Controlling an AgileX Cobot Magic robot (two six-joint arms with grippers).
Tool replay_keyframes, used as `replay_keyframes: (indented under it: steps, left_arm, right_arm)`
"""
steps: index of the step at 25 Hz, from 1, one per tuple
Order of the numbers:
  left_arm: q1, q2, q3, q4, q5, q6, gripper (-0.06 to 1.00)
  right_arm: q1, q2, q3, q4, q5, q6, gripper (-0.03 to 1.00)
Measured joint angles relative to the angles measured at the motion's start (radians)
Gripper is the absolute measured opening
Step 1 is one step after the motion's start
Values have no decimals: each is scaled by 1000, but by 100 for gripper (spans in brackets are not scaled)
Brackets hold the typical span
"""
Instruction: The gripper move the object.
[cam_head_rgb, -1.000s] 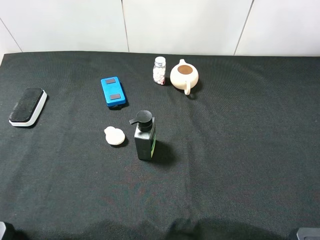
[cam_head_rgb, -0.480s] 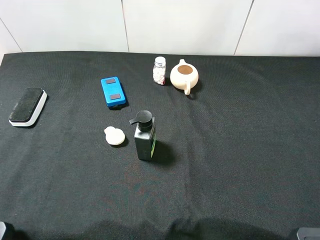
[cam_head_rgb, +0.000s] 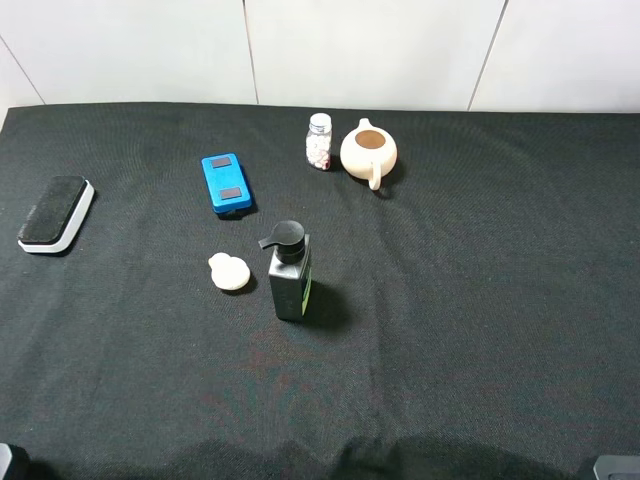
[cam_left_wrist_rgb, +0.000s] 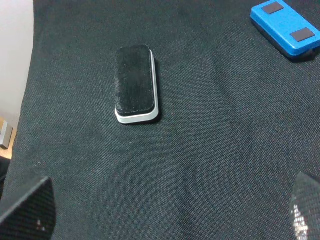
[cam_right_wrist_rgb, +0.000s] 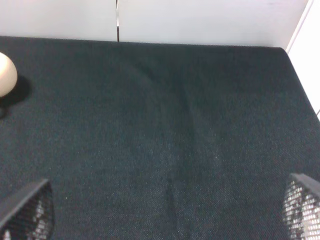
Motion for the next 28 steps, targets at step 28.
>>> replay_keyframes:
  steps: [28]
  left_arm:
    - [0, 0, 0, 0, 0, 0, 99]
  right_arm:
    - [0, -1, 0, 2, -1, 0, 69]
